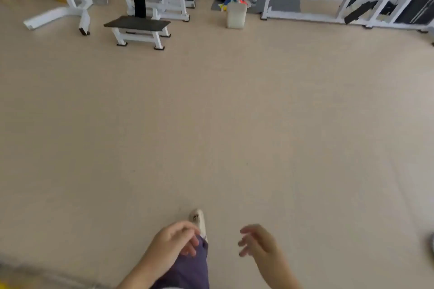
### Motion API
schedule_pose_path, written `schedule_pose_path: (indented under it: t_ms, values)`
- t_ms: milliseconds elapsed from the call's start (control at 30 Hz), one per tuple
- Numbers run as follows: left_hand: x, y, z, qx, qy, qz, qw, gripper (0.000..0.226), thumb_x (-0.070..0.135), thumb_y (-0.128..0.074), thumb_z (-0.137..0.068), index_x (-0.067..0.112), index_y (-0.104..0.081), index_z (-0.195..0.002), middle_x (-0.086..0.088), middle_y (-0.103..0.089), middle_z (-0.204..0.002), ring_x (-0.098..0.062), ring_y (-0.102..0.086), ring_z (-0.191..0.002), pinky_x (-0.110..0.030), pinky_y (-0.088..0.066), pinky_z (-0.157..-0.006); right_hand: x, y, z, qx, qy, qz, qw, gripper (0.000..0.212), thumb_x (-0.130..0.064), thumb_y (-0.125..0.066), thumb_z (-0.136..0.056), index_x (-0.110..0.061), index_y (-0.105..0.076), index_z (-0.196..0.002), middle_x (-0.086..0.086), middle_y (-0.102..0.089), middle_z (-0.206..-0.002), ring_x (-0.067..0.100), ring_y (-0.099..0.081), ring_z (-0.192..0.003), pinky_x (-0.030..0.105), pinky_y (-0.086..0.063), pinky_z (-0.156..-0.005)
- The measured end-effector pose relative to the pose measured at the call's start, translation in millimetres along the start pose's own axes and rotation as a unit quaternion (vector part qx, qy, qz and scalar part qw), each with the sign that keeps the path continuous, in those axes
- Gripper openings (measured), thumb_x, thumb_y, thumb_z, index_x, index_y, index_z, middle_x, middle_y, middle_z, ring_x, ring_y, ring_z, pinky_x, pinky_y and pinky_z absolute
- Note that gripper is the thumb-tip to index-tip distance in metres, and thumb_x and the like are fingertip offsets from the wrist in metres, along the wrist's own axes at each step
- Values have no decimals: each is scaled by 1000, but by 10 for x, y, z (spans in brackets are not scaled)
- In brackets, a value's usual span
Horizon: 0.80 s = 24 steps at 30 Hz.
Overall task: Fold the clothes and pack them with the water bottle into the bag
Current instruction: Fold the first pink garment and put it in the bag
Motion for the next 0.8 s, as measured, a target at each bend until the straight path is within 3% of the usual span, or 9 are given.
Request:
schedule_pose_path:
  t_ms: [100, 233, 333, 467, 600, 733, 800]
  values:
    - [408, 117, -470, 27, -18, 0, 999, 28, 13, -55, -94, 26, -74, -80, -8, -71, -77, -20, -64, -65, -25, -51, -65, -728, -10, -663, -28, 53, -2, 998, 26, -12, -49, -91, -33, -64, -98, 6, -72, -81, 22, -70, -71, 35, -55, -74]
    - [1044, 401, -1248, 28, -35, 42, 998, 21, 26, -53, -79, 27, -73, -81, -3, -71, -78, -18, -65, -67, -24, -52, -67, -1568, -1, -1506, -48, 120, 11, 992, 25, -28, -48, -90, -36, -60, -110, -3, -71, -90, 21, -71, -77, 32, -55, -72]
    - [1627, 594, -1829, -5, -51, 27, 998, 21, 19, -54, -89, 28, -72, -84, 0, -70, -80, -14, -65, -70, -19, -51, -68, -1939, 87, -2147, -35, 97, 21, 994, 24, -21, -50, -92, -35, -60, -109, -4, -70, -91, 20, -70, -78, 37, -56, -74]
    - [2495, 676, -2631, -57, -80, -6, 995, 18, 23, -54, -84, 28, -72, -84, -1, -70, -81, -14, -66, -70, -17, -50, -66, -2156, 351, -2872, -18, 41, 34, 998, 30, -11, -51, -96, -38, -61, -104, -2, -70, -88, 17, -68, -75, 41, -57, -74]
    - [3324, 528, -3563, -100, -101, -38, 989, 23, 9, -55, -92, 23, -72, -86, -3, -70, -80, -14, -65, -70, -18, -50, -67, -2238, 804, -3597, 27, 3, 17, 999, 37, -6, -50, -97, -41, -63, -99, 0, -70, -85, 18, -67, -72, 34, -58, -70]
    - [4066, 312, -4619, -124, -127, -57, 982, 16, 18, -55, -85, 18, -70, -88, -2, -69, -78, -15, -63, -68, -19, -49, -69, -2263, 1308, -4578, 74, -29, -22, 997, 36, -4, -51, -95, -37, -65, -95, 5, -70, -84, 25, -67, -73, 44, -58, -76]
    - [4418, 246, -5129, -127, -130, -68, 981, 14, 12, -56, -90, 14, -69, -90, -6, -69, -79, -16, -63, -68, -20, -49, -70, -2372, 1542, -5140, 77, -30, -31, 996, 38, -3, -50, -95, -37, -65, -93, 4, -70, -83, 24, -67, -73, 45, -56, -77]
Point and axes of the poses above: each hand's wrist, its own z-axis away from the middle knuckle, its own y-axis out of the back of the hand, x = y × z, the point moved 5 cm from there along -z, towards the middle knuckle
